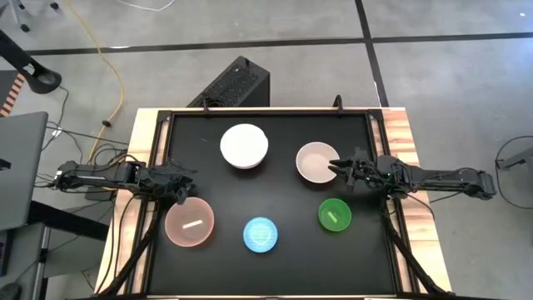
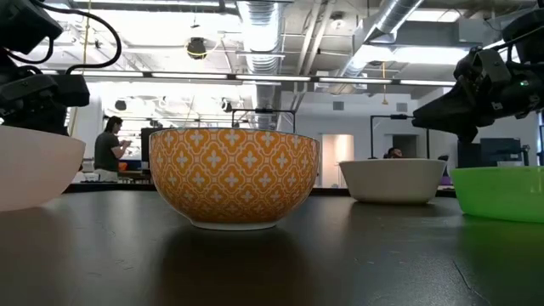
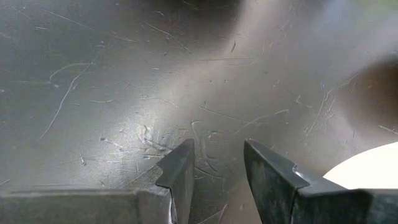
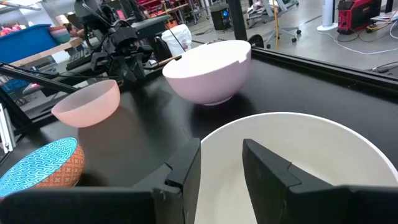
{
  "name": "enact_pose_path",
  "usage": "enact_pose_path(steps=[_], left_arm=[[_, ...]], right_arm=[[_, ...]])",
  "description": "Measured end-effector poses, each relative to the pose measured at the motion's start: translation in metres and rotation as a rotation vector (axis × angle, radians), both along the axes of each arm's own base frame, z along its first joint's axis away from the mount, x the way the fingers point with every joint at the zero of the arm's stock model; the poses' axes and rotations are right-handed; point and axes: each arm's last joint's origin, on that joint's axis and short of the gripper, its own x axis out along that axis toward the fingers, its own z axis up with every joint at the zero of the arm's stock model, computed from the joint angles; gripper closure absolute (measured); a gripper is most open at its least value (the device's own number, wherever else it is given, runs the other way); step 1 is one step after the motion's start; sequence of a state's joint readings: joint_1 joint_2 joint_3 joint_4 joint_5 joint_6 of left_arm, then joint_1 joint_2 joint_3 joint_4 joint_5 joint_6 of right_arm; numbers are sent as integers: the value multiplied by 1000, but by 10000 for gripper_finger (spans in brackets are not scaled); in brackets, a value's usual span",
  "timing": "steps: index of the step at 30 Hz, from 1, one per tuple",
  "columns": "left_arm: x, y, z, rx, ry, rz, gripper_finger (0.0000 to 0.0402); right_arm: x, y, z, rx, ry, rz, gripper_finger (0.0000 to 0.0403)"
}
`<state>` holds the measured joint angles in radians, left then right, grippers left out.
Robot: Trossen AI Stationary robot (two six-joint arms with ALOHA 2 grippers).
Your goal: Nest bowls inside each other
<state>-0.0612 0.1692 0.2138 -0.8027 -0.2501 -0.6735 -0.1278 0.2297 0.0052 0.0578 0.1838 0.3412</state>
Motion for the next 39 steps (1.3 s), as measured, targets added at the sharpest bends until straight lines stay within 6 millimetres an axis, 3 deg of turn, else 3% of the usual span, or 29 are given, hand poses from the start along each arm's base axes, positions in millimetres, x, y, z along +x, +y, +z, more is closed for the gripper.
enact_pose_path(steps=[21,35,39], left_arm=[[0,0,0,0,0,0,274],[0,0,0,0,0,0,274],[0,0,0,-1,0,0,274]], right_arm=[[0,-1,1,-33,1,-20,265],[1,-1,10,12,-115,-34,265],[1,-2,11,103,-157,-59,265]])
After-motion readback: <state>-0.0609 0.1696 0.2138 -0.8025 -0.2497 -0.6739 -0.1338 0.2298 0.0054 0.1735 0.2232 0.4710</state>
